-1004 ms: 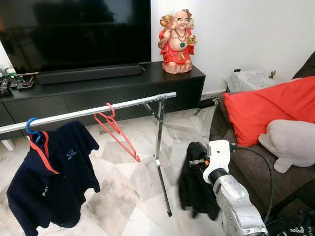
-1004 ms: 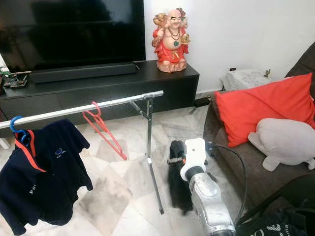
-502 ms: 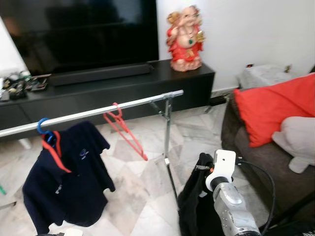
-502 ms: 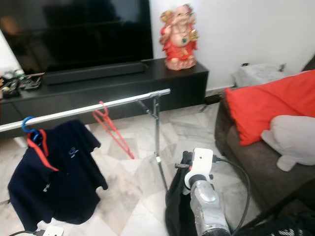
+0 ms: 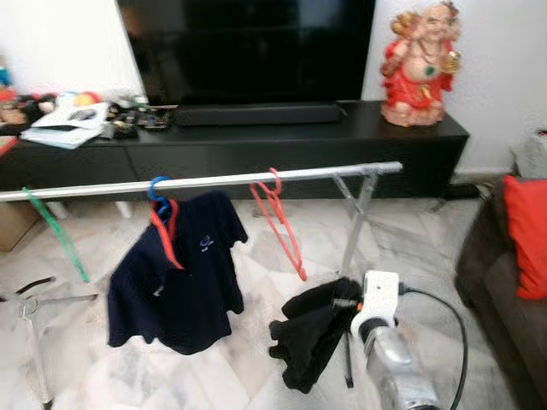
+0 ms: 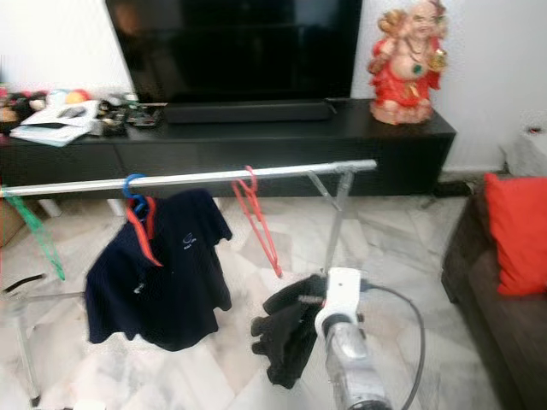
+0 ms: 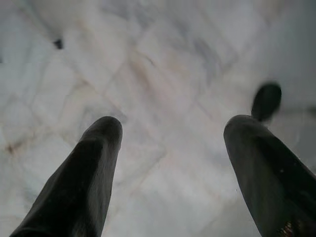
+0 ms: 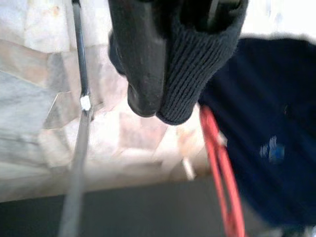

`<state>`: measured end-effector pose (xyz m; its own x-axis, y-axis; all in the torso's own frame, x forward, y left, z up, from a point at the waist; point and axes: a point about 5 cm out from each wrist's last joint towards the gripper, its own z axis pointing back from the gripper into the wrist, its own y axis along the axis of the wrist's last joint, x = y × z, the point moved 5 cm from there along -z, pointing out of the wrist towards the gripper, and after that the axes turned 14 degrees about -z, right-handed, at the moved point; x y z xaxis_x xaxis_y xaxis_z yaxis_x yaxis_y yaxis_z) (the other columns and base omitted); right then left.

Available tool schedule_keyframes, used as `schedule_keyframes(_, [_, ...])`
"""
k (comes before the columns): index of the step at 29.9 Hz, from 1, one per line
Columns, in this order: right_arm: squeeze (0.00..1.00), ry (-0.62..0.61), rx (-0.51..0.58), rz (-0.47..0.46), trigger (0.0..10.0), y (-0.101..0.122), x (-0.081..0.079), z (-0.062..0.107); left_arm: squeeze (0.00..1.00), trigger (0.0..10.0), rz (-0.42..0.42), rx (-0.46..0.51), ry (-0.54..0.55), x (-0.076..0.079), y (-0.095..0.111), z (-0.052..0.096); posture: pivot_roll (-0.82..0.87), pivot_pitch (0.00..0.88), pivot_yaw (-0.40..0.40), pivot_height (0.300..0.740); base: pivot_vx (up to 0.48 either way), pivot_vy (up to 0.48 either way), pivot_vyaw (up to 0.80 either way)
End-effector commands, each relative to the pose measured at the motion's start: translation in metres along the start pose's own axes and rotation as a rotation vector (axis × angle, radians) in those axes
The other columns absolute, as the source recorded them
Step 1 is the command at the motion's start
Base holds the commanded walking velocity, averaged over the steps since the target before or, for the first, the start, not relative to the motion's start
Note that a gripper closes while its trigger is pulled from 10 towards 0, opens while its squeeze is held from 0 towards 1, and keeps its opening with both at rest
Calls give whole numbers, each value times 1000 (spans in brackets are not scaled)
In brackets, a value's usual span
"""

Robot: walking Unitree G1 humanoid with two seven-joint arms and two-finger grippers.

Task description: Hang hanger

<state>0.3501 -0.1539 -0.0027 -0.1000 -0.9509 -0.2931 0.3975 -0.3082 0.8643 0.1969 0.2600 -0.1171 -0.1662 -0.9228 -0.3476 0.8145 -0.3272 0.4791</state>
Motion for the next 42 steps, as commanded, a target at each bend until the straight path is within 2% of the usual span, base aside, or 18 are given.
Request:
schedule_keyframes(1, [0,-43,-16,5,10000,-7,12,1,0,10000,36,-41,13,4,-17,3,170,0,22,740,0,0,800])
schedule_keyframes(4, [0,-83,-73,-13,10000,-22,24,3,0,10000,72,-23,39,5,-17,4,177,0,7,740,0,0,0])
schedule_keyframes(6, [0,-119,-92,-103,10000,-28,35,6,0,10000,98,-3,58,7,-16,5,167,0,1,740,0,0,0])
schedule_keyframes(7, [0,-184,-106,-183,10000,-33,52,10,0,10000,113,31,75,8,-12,5,175,0,-8,740,0,0,0])
schedule_keyframes(10, [0,-222,-103,-256,10000,-33,66,14,0,10000,124,59,90,10,-9,6,163,0,-11,740,0,0,0])
schedule_keyframes(11, [0,-242,-104,-276,10000,-34,73,16,0,10000,124,80,109,6,-6,7,163,0,-11,740,0,0,0])
schedule_keyframes(13, [0,-281,-116,-245,10000,-37,85,20,0,10000,140,169,163,-19,16,6,150,0,-13,740,0,0,0])
schedule_keyframes(15, [0,-284,-148,-196,10000,-45,90,25,0,10000,140,277,217,-39,43,9,172,0,-34,740,0,0,0])
schedule_keyframes(18, [0,-306,-177,-161,10000,-60,94,32,0,10000,142,429,294,-55,76,19,208,0,-62,740,0,0,0])
schedule_keyframes(20, [0,-330,-172,-182,10000,-63,97,34,0,10000,137,480,321,-62,85,25,212,0,-62,740,0,0,0])
schedule_keyframes(23, [0,-369,-147,-274,10000,-67,101,39,0,10000,147,581,366,-73,104,38,216,0,-57,740,0,0,0])
schedule_keyframes(27, [0,-398,-141,-335,10000,-72,104,42,0,10000,131,685,358,-73,126,54,221,0,-41,740,0,0,0])
schedule_keyframes(29, [0,-415,-146,-332,10000,-74,106,44,0,10000,129,732,345,-71,136,63,206,0,-20,740,0,0,0])
schedule_keyframes(30, [0,-439,-157,-348,10000,-81,110,49,0,10000,119,789,320,-67,149,72,200,0,-7,740,0,0,0])
schedule_keyframes(33, [0,-450,-175,-356,10000,-91,111,55,0,10000,111,851,282,-59,170,84,194,0,7,740,0,0,0])
schedule_keyframes(37, [0,-455,-193,-343,10000,-98,112,59,0,10000,112,883,250,-51,186,89,189,0,28,740,0,0,0])
schedule_keyframes(42, [0,-479,-207,-367,10000,-109,114,67,0,10000,79,868,210,-45,190,90,166,0,65,740,0,191,0])
